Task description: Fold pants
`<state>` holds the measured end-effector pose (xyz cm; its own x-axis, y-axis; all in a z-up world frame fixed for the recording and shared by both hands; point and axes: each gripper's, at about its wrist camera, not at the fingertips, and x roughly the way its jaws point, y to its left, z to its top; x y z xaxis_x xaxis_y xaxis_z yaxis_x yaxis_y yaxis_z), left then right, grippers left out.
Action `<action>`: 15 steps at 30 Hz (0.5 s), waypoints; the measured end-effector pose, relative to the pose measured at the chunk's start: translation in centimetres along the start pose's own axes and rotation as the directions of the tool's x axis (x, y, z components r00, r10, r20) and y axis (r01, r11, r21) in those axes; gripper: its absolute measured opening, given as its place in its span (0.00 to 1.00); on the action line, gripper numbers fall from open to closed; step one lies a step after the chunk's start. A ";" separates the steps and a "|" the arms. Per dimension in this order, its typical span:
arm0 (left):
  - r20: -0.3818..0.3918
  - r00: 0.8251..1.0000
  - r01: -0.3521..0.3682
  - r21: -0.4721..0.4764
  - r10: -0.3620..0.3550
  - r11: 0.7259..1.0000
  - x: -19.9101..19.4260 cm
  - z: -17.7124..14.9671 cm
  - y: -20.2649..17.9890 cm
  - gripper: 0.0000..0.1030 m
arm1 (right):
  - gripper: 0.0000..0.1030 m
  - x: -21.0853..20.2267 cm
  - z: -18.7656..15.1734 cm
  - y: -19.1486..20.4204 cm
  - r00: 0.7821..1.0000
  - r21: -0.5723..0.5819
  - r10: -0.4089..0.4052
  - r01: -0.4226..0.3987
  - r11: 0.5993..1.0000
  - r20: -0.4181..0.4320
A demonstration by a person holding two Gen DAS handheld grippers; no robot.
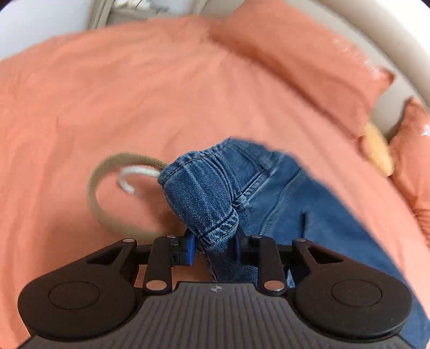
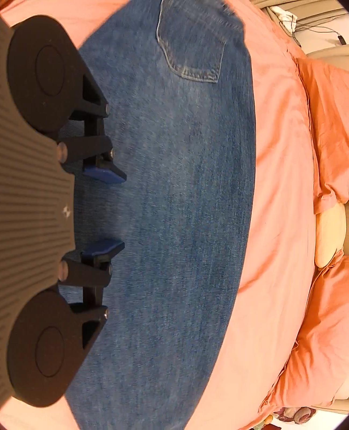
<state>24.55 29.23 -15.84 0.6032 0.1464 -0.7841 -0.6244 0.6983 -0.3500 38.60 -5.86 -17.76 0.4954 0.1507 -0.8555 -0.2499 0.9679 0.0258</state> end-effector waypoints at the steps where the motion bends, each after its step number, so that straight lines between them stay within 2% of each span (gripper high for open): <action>1: -0.008 1.000 -0.010 -0.003 0.010 1.000 0.7 -0.4 0.3 0.30 | 0.42 -0.4 -0.4 0.0 1.000 0.005 0.008 -0.008 1.000 0.000; 6: 0.013 0.999 -0.052 0.045 0.051 0.998 0.6 -0.9 -1.0 0.35 | 0.42 -1.6 -1.9 0.3 0.999 0.014 0.051 -0.051 0.999 0.007; 10: 0.006 0.996 -0.084 0.101 0.084 0.991 -1.3 -0.9 -1.3 0.57 | 0.42 -2.2 -3.0 1.4 0.997 -0.018 0.078 -0.078 0.997 0.024; 15: 0.087 0.987 -0.153 0.238 0.136 0.959 -5.2 -2.3 -2.9 0.58 | 0.43 -2.4 -4.3 3.5 0.992 -0.074 0.119 -0.115 0.991 0.045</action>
<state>22.11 24.81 -11.96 0.5535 0.3007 -0.7767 -0.5735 0.8138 -0.0937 32.93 -3.69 -17.82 0.4987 0.2735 -0.8225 -0.3666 0.9264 0.0858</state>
